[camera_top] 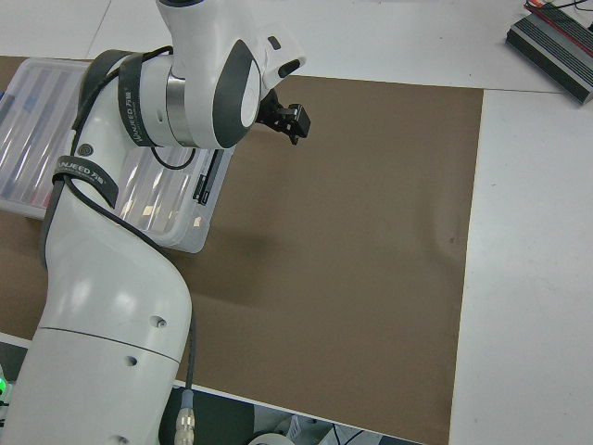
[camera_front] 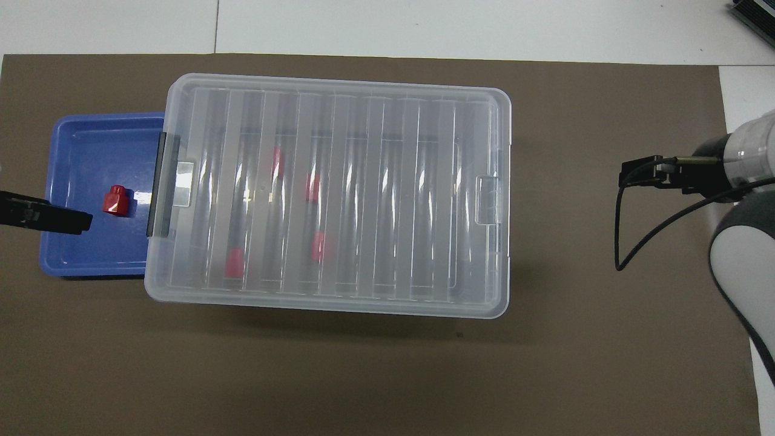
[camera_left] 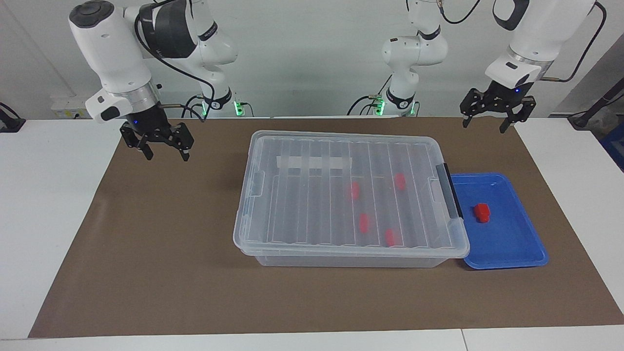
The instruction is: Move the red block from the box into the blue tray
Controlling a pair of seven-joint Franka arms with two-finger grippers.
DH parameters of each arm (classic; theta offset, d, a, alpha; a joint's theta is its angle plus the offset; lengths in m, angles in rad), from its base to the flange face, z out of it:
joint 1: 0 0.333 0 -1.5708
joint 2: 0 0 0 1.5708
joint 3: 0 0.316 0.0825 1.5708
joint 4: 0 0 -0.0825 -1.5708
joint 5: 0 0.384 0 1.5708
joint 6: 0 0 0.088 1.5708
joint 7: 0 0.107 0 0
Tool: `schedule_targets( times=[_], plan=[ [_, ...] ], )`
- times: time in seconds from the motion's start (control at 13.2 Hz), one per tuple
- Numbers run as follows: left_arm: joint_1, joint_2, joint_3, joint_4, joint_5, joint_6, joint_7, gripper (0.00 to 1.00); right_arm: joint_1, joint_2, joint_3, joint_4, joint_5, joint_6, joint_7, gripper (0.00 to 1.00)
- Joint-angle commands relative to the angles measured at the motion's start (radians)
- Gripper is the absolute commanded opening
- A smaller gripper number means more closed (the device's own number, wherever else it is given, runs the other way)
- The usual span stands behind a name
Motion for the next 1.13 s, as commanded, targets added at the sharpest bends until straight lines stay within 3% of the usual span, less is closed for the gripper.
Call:
schedule_targets(
  times=[0.0,1.06],
  plan=[
    [0.000,-0.017,0.004,-0.005,-0.011,-0.015,-0.009,1.00,-0.011,0.033,0.007,0.071,-0.037,-0.052,0.007,1.00],
    [0.000,-0.017,0.004,-0.004,-0.011,-0.018,-0.009,1.00,-0.034,0.032,0.008,0.083,-0.031,-0.101,0.007,1.00]
  ],
)
